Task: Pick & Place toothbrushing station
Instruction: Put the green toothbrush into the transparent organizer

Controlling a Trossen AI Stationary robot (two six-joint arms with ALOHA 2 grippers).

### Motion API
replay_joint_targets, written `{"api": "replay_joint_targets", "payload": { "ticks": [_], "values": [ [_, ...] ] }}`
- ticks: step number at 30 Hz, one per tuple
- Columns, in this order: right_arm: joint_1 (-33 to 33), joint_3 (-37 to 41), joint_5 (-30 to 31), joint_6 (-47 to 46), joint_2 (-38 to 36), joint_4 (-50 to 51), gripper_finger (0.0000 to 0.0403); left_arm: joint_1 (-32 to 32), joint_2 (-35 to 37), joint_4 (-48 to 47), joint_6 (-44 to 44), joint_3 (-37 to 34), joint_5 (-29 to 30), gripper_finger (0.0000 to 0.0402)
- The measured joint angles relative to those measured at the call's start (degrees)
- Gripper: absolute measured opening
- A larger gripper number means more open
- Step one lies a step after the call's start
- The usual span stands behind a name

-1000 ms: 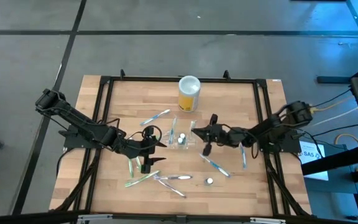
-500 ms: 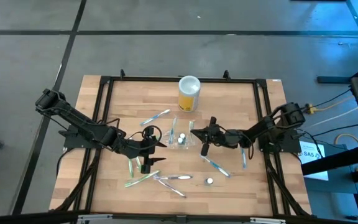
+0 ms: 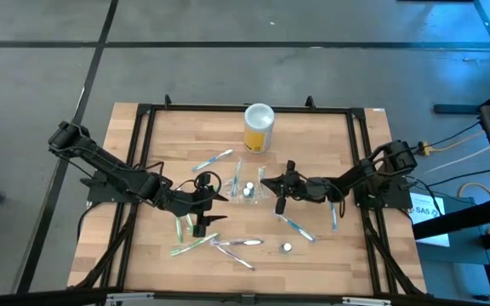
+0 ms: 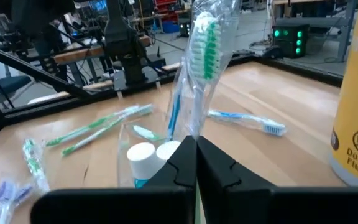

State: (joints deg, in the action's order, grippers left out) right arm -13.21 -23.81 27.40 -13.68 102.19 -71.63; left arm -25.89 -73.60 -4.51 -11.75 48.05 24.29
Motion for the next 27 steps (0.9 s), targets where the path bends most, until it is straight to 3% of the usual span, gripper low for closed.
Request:
{"api": "replay_joint_targets", "payload": {
  "ticks": [11, 27],
  "values": [
    [0.00, 0.00, 1.09, -0.46, 0.00, 0.51, 0.0019, 0.00, 0.00, 0.00, 0.00, 0.00, 0.00, 0.0233],
    [-0.83, 0.02, 1.68, -0.45, -0.01, 1.20, 0.0206, 0.00, 0.00, -0.02, 0.01, 0.00, -0.04, 0.0233]
  ]
}}
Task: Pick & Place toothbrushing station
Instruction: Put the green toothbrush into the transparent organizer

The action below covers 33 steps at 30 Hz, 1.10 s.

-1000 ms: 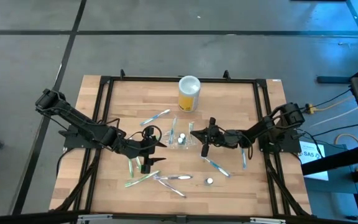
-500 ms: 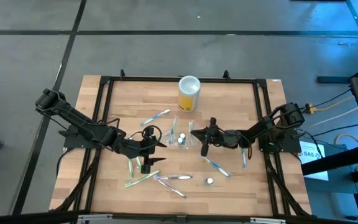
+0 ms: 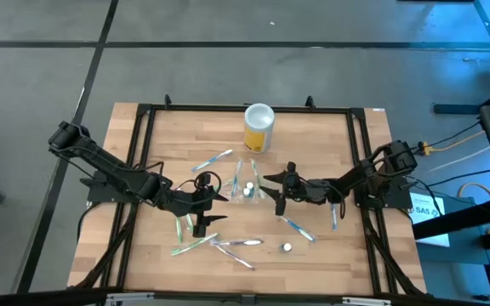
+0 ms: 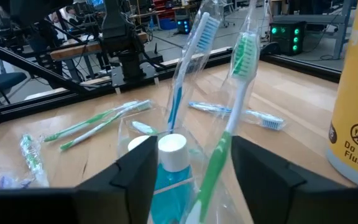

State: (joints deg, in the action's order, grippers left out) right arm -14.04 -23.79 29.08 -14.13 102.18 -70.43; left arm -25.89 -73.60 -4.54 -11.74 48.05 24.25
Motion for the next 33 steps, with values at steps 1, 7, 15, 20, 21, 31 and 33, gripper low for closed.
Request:
{"api": "replay_joint_targets", "payload": {
  "ticks": [1, 7, 15, 20, 21, 31, 33],
  "values": [
    [-0.04, 0.00, 0.02, 0.02, -0.01, 0.00, 0.0213, 0.00, 0.00, 0.00, 0.01, 0.00, -0.21, 0.0233],
    [-1.32, 0.00, 0.01, 0.32, -1.14, -0.70, 0.0230, -0.21, 0.02, -0.19, 4.37, 0.00, -1.20, 0.0233],
    [-5.53, 0.04, -1.12, 5.69, -8.88, -0.68, 0.0227, -0.40, 4.15, -6.08, 3.08, -0.09, -4.73, 0.0233],
    [-7.98, 0.02, -3.12, 8.58, -13.35, -0.43, 0.0212, 0.20, 8.88, -19.22, -7.62, -0.08, -10.43, 0.0233],
    [-8.41, 0.04, -3.28, 8.97, -14.02, -0.27, 0.0209, 0.01, 9.49, -23.08, -9.36, 0.00, -10.56, 0.0233],
    [-9.82, 0.02, -3.37, 9.20, -15.09, 1.53, 0.0186, -4.24, 6.29, -48.34, -7.91, -0.02, -16.56, 0.0233],
    [-9.82, 0.02, -3.34, 8.78, -15.09, 2.18, 0.0182, -3.60, 4.30, -48.77, -6.98, -0.02, -18.00, 0.0233]
  ]
}}
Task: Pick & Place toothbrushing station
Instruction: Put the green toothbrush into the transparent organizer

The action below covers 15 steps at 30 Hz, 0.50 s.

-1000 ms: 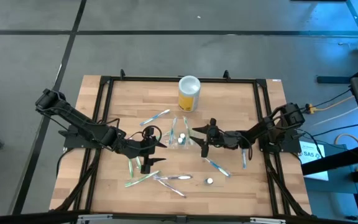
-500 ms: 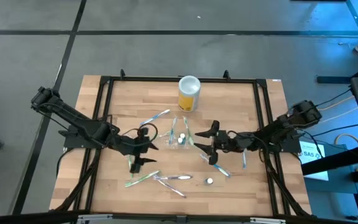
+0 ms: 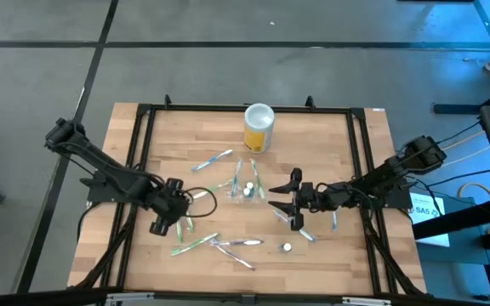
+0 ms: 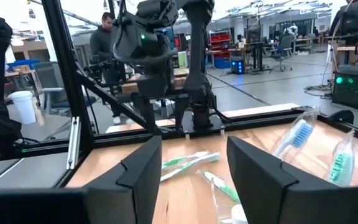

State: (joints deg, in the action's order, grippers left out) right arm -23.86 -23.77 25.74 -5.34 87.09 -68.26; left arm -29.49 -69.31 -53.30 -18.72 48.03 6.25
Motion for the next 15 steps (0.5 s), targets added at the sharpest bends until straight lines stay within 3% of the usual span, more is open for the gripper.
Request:
{"api": "replay_joint_targets", "payload": {
  "ticks": [9, 15],
  "values": [
    [0.00, 0.00, -1.85, -2.28, 0.00, 0.26, 0.0168, 0.41, -11.81, 0.07, 16.56, 0.00, -2.13, 0.0233],
    [0.00, 0.00, -4.34, -3.21, 0.00, 0.34, 0.0159, 0.57, -17.00, 0.20, 21.44, 0.00, -0.05, 0.0233]
  ]
}}
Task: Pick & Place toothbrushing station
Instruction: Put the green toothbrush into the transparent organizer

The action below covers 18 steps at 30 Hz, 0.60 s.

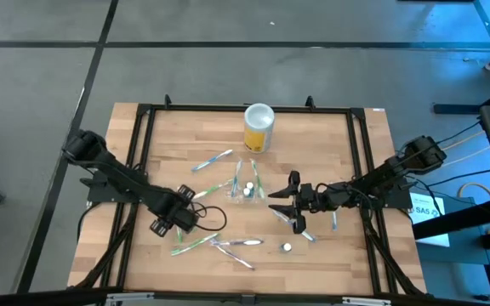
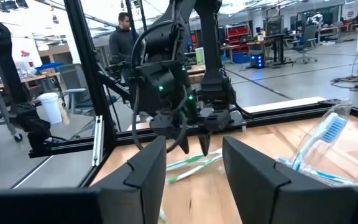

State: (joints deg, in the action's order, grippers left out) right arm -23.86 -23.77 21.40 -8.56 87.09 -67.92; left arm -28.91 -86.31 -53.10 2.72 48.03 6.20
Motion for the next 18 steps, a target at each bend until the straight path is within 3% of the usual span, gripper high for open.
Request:
{"api": "replay_joint_targets", "payload": {
  "ticks": [13, 18],
  "values": [
    [0.00, 0.00, 0.03, 0.02, 0.00, 1.41, 0.0163, -0.31, -0.39, -1.49, 0.92, 0.00, -4.28, 0.0233],
    [0.00, 0.00, 0.15, -0.02, 0.00, 1.62, 0.0161, -0.34, -0.39, 2.34, 1.52, -2.00, -4.37, 0.0233]
  ]
}}
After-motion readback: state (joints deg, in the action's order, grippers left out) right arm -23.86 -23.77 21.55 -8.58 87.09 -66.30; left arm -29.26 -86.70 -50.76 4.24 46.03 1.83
